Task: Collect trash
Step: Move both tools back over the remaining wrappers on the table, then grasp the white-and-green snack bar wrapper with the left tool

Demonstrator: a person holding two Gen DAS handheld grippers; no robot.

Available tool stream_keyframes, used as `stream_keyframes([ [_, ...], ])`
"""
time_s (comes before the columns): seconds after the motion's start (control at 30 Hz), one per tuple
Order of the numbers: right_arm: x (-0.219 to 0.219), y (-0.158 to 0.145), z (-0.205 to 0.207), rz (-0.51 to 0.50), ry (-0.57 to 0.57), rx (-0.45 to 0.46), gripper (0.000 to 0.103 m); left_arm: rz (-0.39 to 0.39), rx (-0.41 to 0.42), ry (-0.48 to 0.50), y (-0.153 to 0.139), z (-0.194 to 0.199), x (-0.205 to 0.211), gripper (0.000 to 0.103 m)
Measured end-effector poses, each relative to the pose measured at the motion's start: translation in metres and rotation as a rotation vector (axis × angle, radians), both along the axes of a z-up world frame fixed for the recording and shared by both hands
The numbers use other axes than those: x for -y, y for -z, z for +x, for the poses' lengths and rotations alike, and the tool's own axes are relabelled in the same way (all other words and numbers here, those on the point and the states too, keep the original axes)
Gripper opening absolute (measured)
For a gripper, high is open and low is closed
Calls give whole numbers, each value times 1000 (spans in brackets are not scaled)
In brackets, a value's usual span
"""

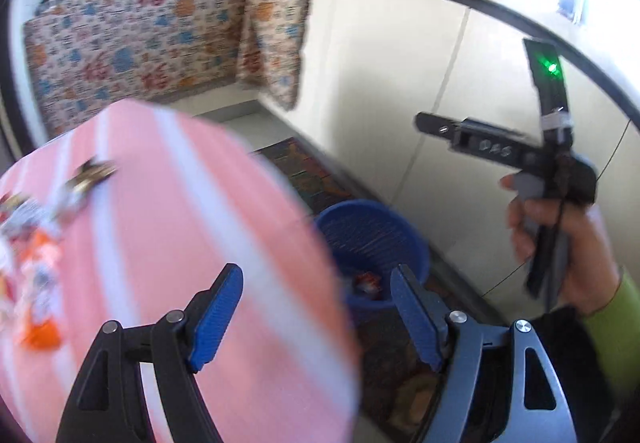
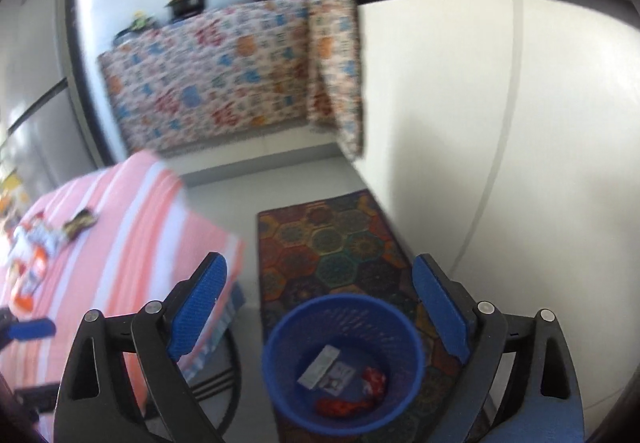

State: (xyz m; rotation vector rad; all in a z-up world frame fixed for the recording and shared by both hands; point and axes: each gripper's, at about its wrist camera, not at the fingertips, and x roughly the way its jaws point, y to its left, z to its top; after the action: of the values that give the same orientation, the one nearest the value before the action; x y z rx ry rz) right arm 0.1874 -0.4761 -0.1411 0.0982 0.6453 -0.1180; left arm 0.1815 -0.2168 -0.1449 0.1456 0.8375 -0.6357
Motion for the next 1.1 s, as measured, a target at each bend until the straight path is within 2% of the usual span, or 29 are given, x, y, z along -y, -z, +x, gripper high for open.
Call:
stream_keyframes([
  [0.1, -60, 3, -1, 3, -116, -27, 95, 52, 1, -107, 9, -8, -64, 78],
  [0.23, -149, 15, -7, 60, -282, -93, 95, 93, -6, -255, 20, -11, -143, 78],
  [0.3, -198, 27, -3, 28, -356, -165, 95, 124, -9, -319, 25, -9, -177, 78],
  [0.4, -246, 48, 10, -51, -383, -249, 95, 150, -22, -393, 33, 1, -219, 78],
  [0.53, -268, 65, 41, -75, -359, -298, 95, 148, -47, -465, 41, 20, -258, 79],
  [0.63, -274, 67, 53, -75, -349, -284, 99, 130, -51, -493, 45, 27, -276, 87],
  [0.77, -267, 69, 53, -34, -347, -289, 103, 157, -48, -484, 48, 29, -271, 92],
  [0.87, -270, 69, 54, -45, -345, -291, 102, 164, -63, -508, 50, 34, -275, 102],
  [1.1, -271, 69, 54, -41, -349, -292, 102, 163, -65, -517, 51, 34, -277, 103],
])
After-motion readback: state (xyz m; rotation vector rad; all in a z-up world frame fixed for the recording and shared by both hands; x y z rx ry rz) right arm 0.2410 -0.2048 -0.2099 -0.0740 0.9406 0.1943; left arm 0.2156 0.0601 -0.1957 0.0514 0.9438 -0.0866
